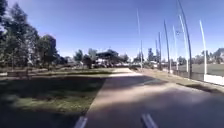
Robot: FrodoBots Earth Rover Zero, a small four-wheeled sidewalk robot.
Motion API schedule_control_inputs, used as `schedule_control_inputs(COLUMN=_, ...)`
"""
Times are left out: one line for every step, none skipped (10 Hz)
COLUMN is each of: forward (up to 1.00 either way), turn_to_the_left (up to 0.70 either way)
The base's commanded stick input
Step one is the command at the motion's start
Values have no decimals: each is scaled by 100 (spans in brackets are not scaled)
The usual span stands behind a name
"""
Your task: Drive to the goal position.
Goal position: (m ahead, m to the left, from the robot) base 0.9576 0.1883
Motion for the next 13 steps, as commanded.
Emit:
schedule_control_inputs(forward=85, turn_to_the_left=-34)
schedule_control_inputs(forward=85, turn_to_the_left=-34)
schedule_control_inputs(forward=85, turn_to_the_left=-3)
schedule_control_inputs(forward=85, turn_to_the_left=-1)
schedule_control_inputs(forward=85, turn_to_the_left=0)
schedule_control_inputs(forward=85, turn_to_the_left=0)
schedule_control_inputs(forward=85, turn_to_the_left=0)
schedule_control_inputs(forward=85, turn_to_the_left=0)
schedule_control_inputs(forward=85, turn_to_the_left=0)
schedule_control_inputs(forward=85, turn_to_the_left=0)
schedule_control_inputs(forward=85, turn_to_the_left=0)
schedule_control_inputs(forward=85, turn_to_the_left=0)
schedule_control_inputs(forward=85, turn_to_the_left=0)
